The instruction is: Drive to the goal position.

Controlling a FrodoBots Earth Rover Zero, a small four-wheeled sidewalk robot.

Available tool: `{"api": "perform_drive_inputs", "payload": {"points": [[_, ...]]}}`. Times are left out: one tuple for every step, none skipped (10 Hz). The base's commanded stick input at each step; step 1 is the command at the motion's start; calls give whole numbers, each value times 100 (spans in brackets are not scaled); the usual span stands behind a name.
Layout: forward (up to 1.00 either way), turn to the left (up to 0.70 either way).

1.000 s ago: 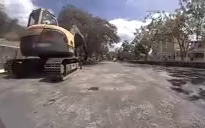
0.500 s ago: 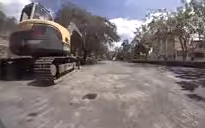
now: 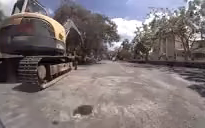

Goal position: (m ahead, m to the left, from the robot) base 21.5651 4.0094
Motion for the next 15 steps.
{"api": "perform_drive_inputs", "payload": {"points": [[85, 1], [85, 1], [85, 1], [85, 1], [85, 1], [85, 1], [85, 1], [85, 1], [85, 1], [85, 1], [85, 1], [85, 1], [85, 1], [85, 3], [85, 2]]}}
